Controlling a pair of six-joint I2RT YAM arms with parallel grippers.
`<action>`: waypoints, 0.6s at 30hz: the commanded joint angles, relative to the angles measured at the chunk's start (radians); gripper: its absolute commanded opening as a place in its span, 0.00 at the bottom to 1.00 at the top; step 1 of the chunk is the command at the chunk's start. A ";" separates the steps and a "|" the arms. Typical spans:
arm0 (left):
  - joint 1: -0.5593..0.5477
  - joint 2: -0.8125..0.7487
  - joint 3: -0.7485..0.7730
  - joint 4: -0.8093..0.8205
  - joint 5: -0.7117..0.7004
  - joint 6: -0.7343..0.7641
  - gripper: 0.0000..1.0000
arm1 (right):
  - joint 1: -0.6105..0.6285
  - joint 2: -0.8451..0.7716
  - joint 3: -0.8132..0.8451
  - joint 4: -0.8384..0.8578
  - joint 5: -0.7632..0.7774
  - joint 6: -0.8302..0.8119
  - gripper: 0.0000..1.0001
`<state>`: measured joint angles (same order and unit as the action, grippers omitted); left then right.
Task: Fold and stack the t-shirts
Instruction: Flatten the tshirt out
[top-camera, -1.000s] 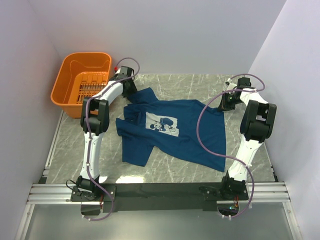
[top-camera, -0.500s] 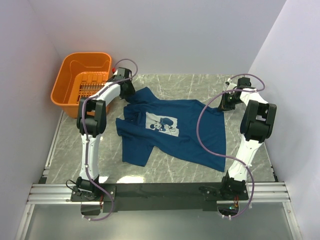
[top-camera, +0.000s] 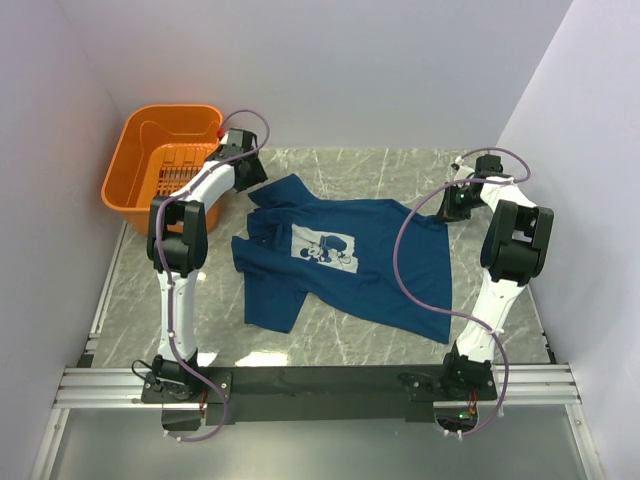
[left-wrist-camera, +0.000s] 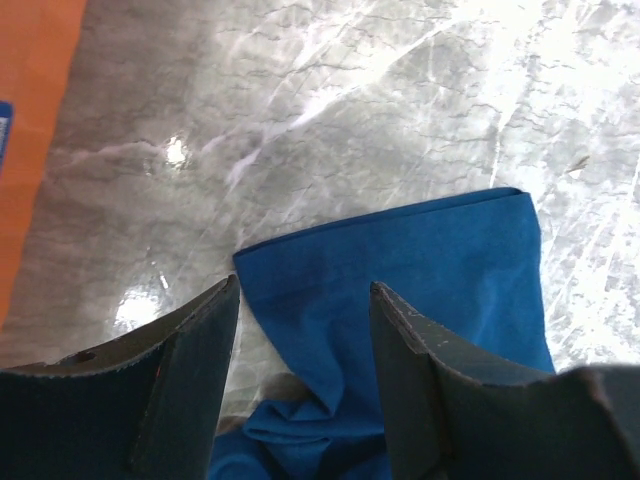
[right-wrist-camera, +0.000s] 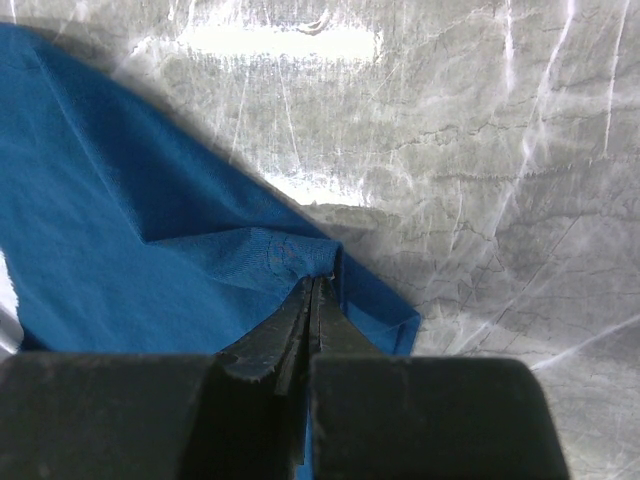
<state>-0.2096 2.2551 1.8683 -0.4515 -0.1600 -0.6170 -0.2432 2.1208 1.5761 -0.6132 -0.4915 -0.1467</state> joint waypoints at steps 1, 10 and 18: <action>0.004 0.004 0.005 -0.018 -0.029 0.000 0.60 | -0.011 -0.056 0.012 0.018 -0.015 -0.002 0.00; 0.006 0.077 0.066 -0.067 -0.026 -0.004 0.57 | -0.013 -0.053 0.015 0.015 -0.015 -0.002 0.00; 0.006 0.110 0.066 -0.072 -0.013 0.003 0.46 | -0.015 -0.053 0.013 0.016 -0.016 -0.001 0.00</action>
<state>-0.2066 2.3367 1.9015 -0.4992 -0.1810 -0.6178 -0.2489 2.1208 1.5761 -0.6132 -0.4919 -0.1467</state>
